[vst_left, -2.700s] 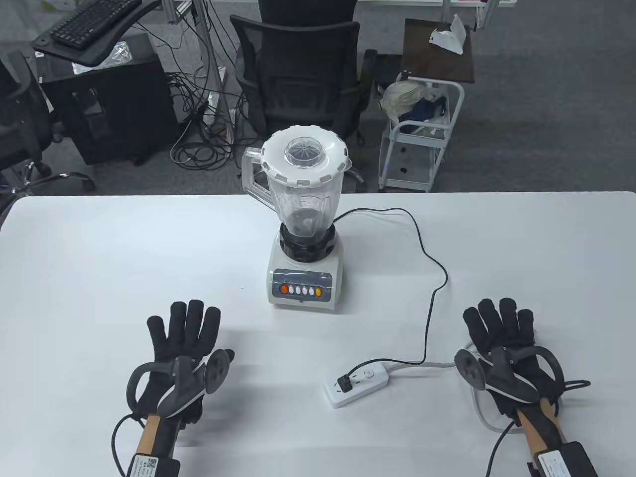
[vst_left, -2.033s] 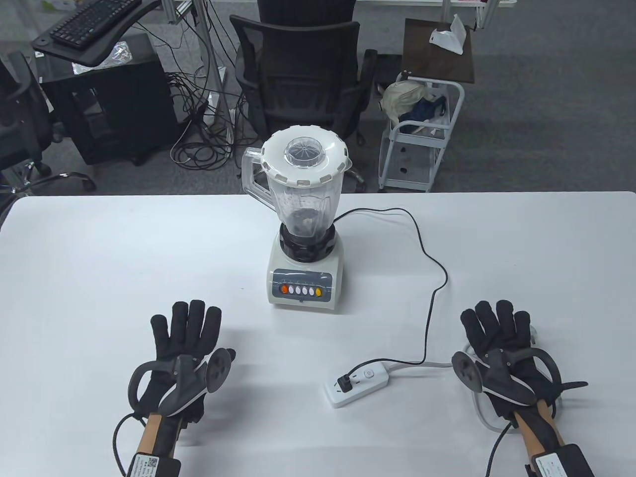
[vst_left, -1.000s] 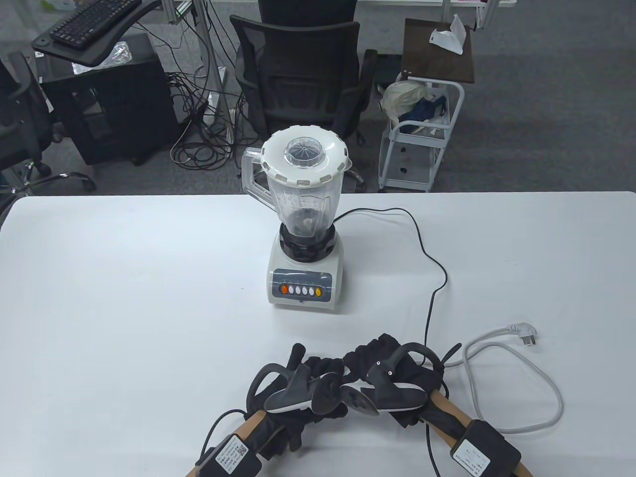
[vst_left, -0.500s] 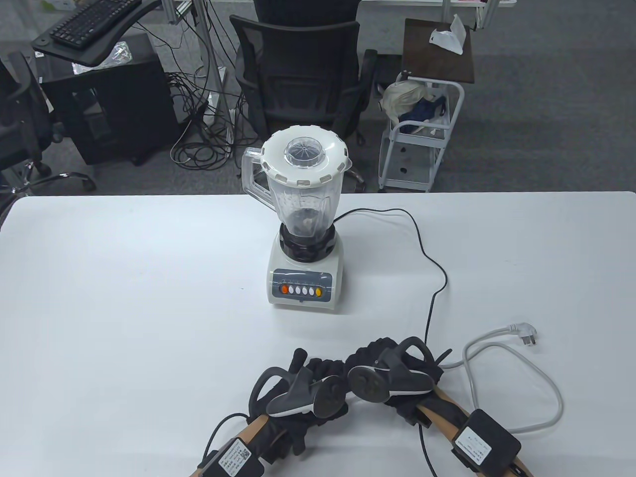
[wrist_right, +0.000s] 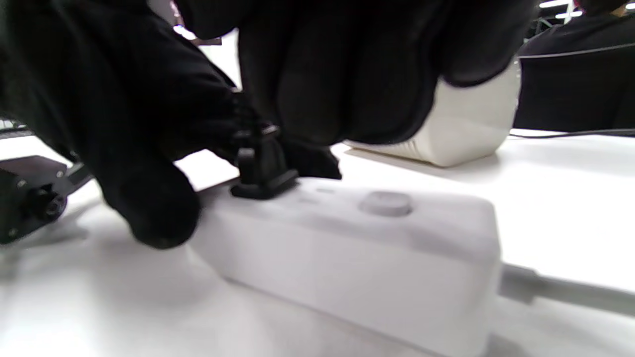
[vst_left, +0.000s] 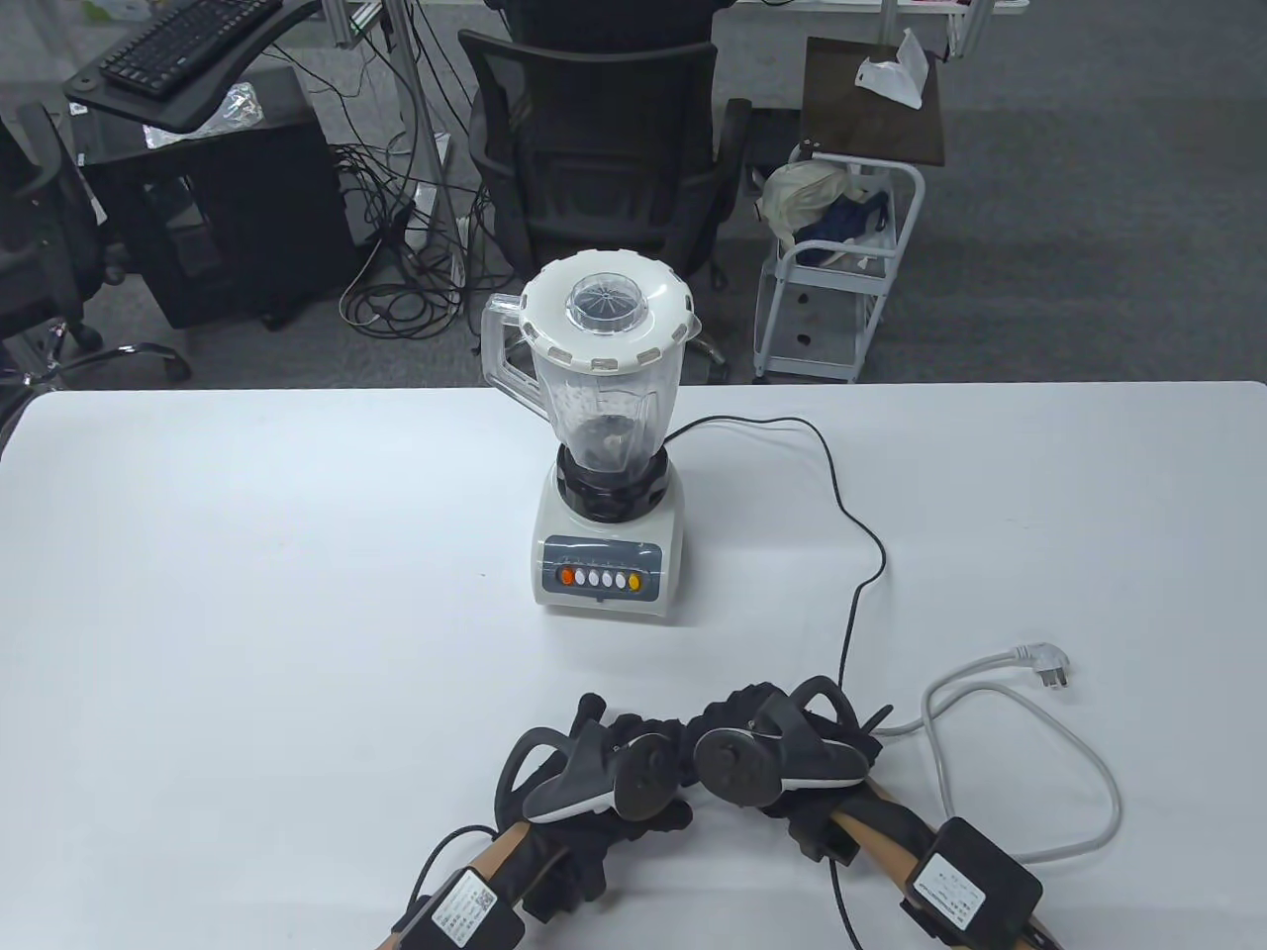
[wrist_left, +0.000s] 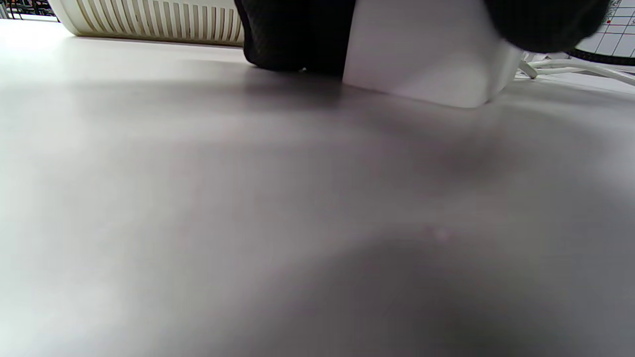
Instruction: Unplug the blender
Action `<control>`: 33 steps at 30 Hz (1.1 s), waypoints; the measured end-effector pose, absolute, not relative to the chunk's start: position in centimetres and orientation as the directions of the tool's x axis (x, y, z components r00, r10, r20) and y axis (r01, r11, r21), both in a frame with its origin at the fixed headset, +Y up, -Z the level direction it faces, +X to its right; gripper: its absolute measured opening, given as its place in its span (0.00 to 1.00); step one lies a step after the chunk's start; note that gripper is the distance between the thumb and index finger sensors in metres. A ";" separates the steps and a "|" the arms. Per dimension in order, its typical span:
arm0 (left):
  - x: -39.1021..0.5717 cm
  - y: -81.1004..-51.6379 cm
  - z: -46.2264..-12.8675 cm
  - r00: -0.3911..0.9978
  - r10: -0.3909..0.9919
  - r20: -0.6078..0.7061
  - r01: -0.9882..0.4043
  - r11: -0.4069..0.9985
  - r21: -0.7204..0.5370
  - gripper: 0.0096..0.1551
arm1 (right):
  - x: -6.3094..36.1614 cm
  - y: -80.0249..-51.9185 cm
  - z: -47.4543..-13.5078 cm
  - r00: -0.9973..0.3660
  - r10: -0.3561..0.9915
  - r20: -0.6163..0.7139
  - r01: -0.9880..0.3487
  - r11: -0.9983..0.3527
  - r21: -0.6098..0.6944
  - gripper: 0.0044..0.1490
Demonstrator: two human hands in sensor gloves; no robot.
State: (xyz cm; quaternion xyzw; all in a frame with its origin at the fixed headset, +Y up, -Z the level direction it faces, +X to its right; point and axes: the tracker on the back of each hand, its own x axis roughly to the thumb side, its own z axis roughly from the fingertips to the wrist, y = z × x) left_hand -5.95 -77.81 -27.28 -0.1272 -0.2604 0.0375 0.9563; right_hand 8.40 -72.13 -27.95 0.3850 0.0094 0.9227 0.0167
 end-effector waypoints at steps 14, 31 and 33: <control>-5.7 -77.7 -27.3 0.864 0.129 0.486 0.016 0.959 -0.282 0.53 | 8.0 -71.8 -26.9 -0.648 -0.169 0.742 0.075 -0.984 -0.159 0.24; -5.4 -77.5 -27.3 0.859 0.084 0.506 0.072 0.957 -0.281 0.54 | 15.1 -69.2 -35.3 -0.929 -0.131 0.347 0.107 -0.990 -0.088 0.26; -5.3 -77.5 -27.3 0.858 0.078 0.508 0.079 0.956 -0.282 0.54 | 17.3 -70.6 -37.6 -0.963 -0.169 0.212 0.163 -0.986 -0.045 0.27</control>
